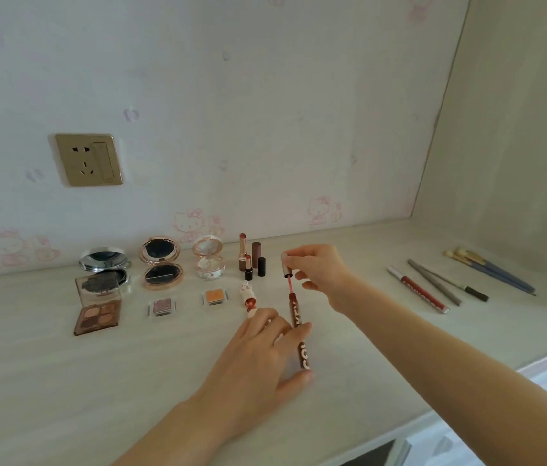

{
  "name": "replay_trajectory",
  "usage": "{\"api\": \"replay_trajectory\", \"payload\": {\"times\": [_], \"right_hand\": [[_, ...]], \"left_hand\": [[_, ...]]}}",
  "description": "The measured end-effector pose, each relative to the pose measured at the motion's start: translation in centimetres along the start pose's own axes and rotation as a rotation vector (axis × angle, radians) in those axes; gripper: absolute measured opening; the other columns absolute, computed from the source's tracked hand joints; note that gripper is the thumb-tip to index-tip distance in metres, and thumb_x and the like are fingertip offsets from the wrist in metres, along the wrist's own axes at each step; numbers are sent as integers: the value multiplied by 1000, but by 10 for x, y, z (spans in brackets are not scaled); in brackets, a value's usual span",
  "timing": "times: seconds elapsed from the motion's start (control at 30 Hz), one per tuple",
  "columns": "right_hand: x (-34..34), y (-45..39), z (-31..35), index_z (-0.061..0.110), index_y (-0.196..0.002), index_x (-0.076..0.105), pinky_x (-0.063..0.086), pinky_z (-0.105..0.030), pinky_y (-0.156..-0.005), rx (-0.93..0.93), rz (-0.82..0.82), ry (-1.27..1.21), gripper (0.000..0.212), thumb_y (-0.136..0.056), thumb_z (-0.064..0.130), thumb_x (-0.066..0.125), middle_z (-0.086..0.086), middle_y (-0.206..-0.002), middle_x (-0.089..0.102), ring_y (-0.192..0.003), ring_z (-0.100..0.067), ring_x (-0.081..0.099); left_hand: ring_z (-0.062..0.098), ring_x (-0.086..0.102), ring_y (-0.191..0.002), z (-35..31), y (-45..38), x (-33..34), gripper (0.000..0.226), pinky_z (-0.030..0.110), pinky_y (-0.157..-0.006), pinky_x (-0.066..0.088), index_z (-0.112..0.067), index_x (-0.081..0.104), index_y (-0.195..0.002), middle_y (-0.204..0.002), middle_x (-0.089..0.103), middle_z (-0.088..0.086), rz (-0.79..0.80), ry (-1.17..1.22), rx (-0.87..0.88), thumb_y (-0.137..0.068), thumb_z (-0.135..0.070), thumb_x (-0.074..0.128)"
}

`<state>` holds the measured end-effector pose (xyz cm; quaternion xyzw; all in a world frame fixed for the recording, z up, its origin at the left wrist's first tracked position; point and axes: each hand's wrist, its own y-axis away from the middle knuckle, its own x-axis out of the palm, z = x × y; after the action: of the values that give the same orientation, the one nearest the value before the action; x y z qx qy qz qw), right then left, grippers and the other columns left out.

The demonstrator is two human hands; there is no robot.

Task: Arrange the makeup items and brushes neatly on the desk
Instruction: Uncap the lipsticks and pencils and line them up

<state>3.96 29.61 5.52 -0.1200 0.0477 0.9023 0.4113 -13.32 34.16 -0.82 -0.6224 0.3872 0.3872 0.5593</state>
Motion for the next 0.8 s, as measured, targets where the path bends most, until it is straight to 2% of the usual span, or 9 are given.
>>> {"api": "replay_trajectory", "payload": {"times": [0.13,0.23,0.4,0.6,0.8], "right_hand": [[14,-11,-5,23,-83,69,46,-20,-60,24,29,55,4,-86,21,68,4,-80,66,-70,-10,55],[21,-17,-8,23,-83,69,44,-20,-59,10,57,113,2,-84,22,69,4,-78,65,-69,-9,53],[33,-27,-13,21,-80,70,42,-20,-56,14,93,168,4,-84,19,68,-1,-81,66,-67,-10,50],[47,-38,-27,19,-83,72,39,-18,-56,-38,63,258,3,-82,21,71,6,-77,63,-71,-6,54],[52,-46,-33,16,-86,75,48,-21,-64,-114,42,371,8,-80,18,70,5,-79,68,-81,-13,62]], "left_hand": [[14,44,-113,-1,0,-4,54,25,-96,35,-26,58,-126,-107,58,-11,-59,-17,-4,-87,-59,43],[13,54,-99,-1,0,-5,46,23,-86,45,-26,69,-109,-93,61,-13,-116,-68,12,-81,-58,50],[10,52,-96,3,0,-4,43,20,-85,41,-26,72,-102,-88,62,-16,-158,-57,-4,-80,-57,51],[11,53,-95,5,0,-2,35,21,-84,44,-26,72,-95,-84,61,-15,-167,-58,-18,-80,-52,55],[10,54,-96,5,0,-3,32,20,-83,44,-27,72,-95,-86,61,-15,-138,-56,-36,-81,-50,55]]}}
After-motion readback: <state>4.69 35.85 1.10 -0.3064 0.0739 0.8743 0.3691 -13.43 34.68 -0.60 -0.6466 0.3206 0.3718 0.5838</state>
